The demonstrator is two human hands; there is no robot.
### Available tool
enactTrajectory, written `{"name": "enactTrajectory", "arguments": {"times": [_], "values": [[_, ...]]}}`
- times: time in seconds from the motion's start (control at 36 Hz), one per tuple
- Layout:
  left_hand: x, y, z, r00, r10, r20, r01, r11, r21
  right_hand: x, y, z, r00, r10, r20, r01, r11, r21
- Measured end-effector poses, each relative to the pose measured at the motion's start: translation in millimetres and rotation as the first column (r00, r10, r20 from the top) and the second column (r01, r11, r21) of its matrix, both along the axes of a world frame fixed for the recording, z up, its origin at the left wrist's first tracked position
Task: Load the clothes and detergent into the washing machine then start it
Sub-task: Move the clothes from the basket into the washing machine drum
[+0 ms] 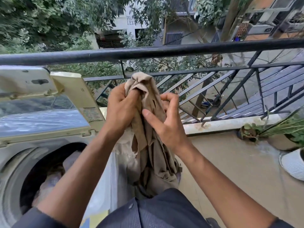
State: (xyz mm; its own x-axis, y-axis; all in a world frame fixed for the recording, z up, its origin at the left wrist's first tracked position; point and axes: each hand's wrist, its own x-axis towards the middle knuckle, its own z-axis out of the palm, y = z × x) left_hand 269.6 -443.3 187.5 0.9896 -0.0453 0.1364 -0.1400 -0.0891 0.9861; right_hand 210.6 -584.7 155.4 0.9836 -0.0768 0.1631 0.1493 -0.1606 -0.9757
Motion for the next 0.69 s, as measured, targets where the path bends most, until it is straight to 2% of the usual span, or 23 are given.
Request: {"name": "enactTrajectory", "arguments": {"times": [0.06,0.14,0.25,0.31,0.39,0.44,0.56,0.69], "values": [[2.2,2.4,5.6,1.000,0.020,0.022,-0.020,1.000,-0.010,-0.3,-7.3,-22.2,0.997,0.037,-0.074,-0.039,0.999,-0.023],[4.2,4.7,18.3,0.997,0.008,0.077,-0.006,0.999,-0.035,-0.3,-13.9,-60.3,0.948,0.155,-0.278,-0.162,0.987,-0.004],[5.8,7.4,37.5,0.993,0.048,0.105,-0.039,0.996,-0.083,-6.8,-23.0,-121.8,0.858,0.221,-0.465,-0.300,0.949,-0.102],[4.5,8.8,49.5,0.991,0.080,0.104,-0.070,0.993,-0.097,-8.5,-27.9,-150.5,0.824,0.190,-0.534,-0.339,0.920,-0.197],[1.3,8.9,64.9,0.990,0.086,0.116,-0.067,0.986,-0.153,-9.0,-34.4,-179.5,0.825,-0.011,-0.565,-0.285,0.855,-0.434],[0.5,9.7,69.4,0.991,0.079,0.112,-0.055,0.978,-0.201,-8.5,-37.6,-189.0,0.832,-0.101,-0.546,-0.253,0.807,-0.534],[-2.3,10.3,71.9,0.989,0.092,0.114,-0.065,0.973,-0.223,-2.0,-39.4,-197.7,0.838,-0.026,-0.545,-0.358,0.727,-0.586],[-1.0,14.9,67.3,0.986,0.111,0.122,-0.090,0.982,-0.167,2.7,-39.3,-200.2,0.730,-0.045,-0.682,-0.485,0.668,-0.564]]}}
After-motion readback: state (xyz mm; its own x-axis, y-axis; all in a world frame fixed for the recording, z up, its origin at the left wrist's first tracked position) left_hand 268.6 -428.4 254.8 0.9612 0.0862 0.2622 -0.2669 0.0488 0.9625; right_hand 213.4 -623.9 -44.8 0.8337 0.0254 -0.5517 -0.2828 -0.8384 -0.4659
